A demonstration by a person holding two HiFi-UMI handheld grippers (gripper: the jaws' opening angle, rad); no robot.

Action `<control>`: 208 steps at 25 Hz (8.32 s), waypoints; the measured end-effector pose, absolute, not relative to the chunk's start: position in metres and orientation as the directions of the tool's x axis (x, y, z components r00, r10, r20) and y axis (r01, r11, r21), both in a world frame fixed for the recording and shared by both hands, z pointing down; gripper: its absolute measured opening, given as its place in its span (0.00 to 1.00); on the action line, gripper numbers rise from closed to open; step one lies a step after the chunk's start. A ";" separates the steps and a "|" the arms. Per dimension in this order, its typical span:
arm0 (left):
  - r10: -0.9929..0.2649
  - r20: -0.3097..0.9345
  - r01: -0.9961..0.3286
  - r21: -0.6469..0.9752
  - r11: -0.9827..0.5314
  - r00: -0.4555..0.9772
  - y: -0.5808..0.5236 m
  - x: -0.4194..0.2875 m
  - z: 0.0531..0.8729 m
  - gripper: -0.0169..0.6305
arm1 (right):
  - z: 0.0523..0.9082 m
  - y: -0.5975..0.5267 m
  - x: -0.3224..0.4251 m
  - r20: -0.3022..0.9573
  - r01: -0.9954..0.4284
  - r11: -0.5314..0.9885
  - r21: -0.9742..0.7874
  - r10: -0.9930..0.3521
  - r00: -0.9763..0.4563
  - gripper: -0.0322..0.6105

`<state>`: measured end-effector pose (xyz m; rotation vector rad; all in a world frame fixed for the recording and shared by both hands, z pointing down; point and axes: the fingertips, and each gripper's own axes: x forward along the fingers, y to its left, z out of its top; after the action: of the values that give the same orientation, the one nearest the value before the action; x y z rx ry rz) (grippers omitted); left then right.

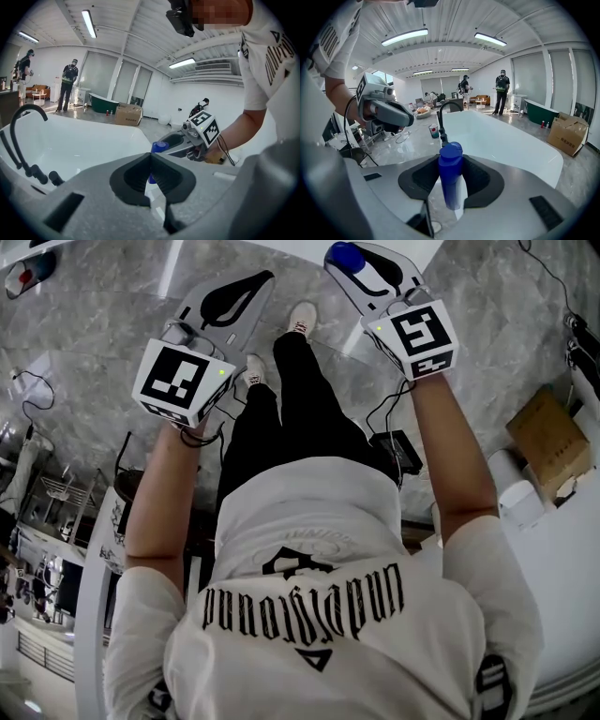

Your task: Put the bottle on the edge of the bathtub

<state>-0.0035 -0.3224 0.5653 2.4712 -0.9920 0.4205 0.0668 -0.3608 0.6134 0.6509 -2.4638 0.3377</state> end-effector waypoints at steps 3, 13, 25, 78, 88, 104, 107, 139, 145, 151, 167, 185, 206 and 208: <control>-0.569 0.441 -0.711 0.295 -0.638 0.694 -0.326 -0.006 0.576 0.05 | 0.629 -0.364 0.063 0.597 -0.505 0.858 -0.090 -0.359 -0.718 0.29; -0.555 0.476 -0.722 0.316 -0.616 0.682 -0.331 -0.016 0.603 0.05 | 0.676 -0.374 0.056 0.651 -0.482 0.874 -0.061 -0.331 -0.683 0.29; -0.542 0.487 -0.720 0.340 -0.605 0.685 -0.336 -0.017 0.622 0.05 | 0.708 -0.376 0.058 0.692 -0.466 0.884 -0.034 -0.316 -0.649 0.29; -0.565 0.416 -0.681 0.213 -0.701 0.712 -0.196 -0.038 0.498 0.05 | 0.544 -0.251 0.068 0.545 -0.666 0.742 0.075 -0.590 -0.596 0.34; -0.621 0.353 -0.703 0.188 -0.686 0.700 -0.128 -0.066 0.447 0.05 | 0.476 -0.177 0.053 0.470 -0.692 0.719 0.069 -0.635 -0.613 0.32; -0.674 0.212 -0.699 0.075 -0.711 0.708 -0.061 -0.101 0.332 0.05 | 0.367 -0.100 0.031 0.381 -0.692 0.710 0.132 -0.681 -0.626 0.24; -0.673 0.185 -0.691 0.043 -0.722 0.716 -0.050 -0.102 0.310 0.05 | 0.346 -0.091 0.026 0.352 -0.686 0.715 0.135 -0.681 -0.642 0.22; -0.627 0.131 -0.637 0.059 -0.768 0.768 0.014 -0.131 0.278 0.05 | 0.269 0.006 0.003 0.280 -0.658 0.727 0.195 -0.684 -0.674 0.07; -0.625 0.134 -0.636 0.056 -0.770 0.769 0.016 -0.115 0.274 0.05 | 0.258 0.011 0.021 0.246 -0.667 0.720 0.192 -0.693 -0.677 0.07; -0.591 0.151 -0.602 0.037 -0.797 0.792 0.027 -0.068 0.271 0.05 | 0.259 0.028 0.058 0.239 -0.679 0.713 0.175 -0.700 -0.673 0.07; -0.646 0.178 -0.662 0.045 -0.748 0.742 0.103 0.024 0.279 0.05 | 0.276 0.097 0.154 0.251 -0.626 0.768 0.131 -0.637 -0.729 0.07; -0.711 0.201 -0.732 0.046 -0.680 0.674 0.230 0.126 0.292 0.05 | 0.288 0.210 0.252 0.229 -0.544 0.835 0.086 -0.548 -0.805 0.07; -0.766 0.164 -0.778 0.012 -0.629 0.622 0.290 0.127 0.275 0.05 | 0.275 0.286 0.279 0.198 -0.563 0.825 0.054 -0.561 -0.804 0.07; -0.767 0.164 -0.779 0.012 -0.627 0.621 0.293 0.126 0.276 0.05 | 0.277 0.288 0.278 0.201 -0.561 0.826 0.057 -0.560 -0.804 0.07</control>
<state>0.1258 0.2930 0.2757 2.7533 -1.3157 0.2190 0.2782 0.2883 0.2772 0.8704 -2.7994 0.0075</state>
